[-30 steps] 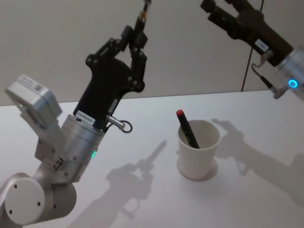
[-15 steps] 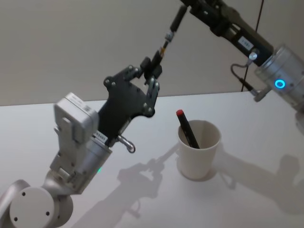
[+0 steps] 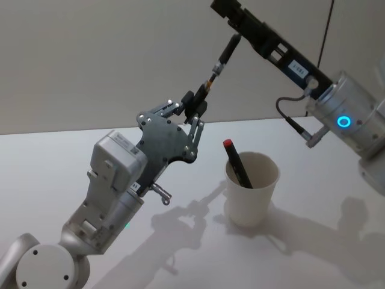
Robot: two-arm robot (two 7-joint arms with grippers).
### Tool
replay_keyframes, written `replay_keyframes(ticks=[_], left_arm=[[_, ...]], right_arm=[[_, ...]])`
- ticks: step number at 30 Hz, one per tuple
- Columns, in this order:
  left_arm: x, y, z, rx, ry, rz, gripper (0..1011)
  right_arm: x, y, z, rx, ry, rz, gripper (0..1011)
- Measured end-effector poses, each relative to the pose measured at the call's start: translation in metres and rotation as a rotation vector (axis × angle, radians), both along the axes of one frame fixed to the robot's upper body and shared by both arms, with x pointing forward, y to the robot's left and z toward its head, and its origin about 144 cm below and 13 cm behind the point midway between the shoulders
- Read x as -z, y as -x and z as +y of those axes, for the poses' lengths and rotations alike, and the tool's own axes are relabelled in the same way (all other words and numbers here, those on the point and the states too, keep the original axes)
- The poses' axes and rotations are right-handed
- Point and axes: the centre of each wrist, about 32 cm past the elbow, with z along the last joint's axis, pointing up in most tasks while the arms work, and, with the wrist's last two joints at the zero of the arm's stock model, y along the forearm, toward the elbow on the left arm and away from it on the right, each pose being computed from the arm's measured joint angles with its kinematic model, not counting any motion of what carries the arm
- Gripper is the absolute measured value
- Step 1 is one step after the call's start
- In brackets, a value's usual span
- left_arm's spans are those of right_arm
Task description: Place the pen into the pen holder.
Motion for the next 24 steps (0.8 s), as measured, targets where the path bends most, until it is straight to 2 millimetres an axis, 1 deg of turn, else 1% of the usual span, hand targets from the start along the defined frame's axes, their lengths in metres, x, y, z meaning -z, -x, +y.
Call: replay_keyframes(ticks=[12, 17, 24], left_arm=[[0.004, 0.000, 0.001, -0.013, -0.026, 0.025, 194], [0.006, -0.001, 0.002, -0.017, -0.034, 0.035, 194], [0.007, -0.001, 0.002, -0.038, -0.037, 0.034, 194]], right_arm=[[0.002, 0.005, -0.007, 0.062, -0.049, -0.011, 1001], [0.001, 0.008, -0.016, 0.119, -0.073, -0.041, 1002], [0.005, 0.017, -0.037, 0.184, -0.072, -0.062, 1001]])
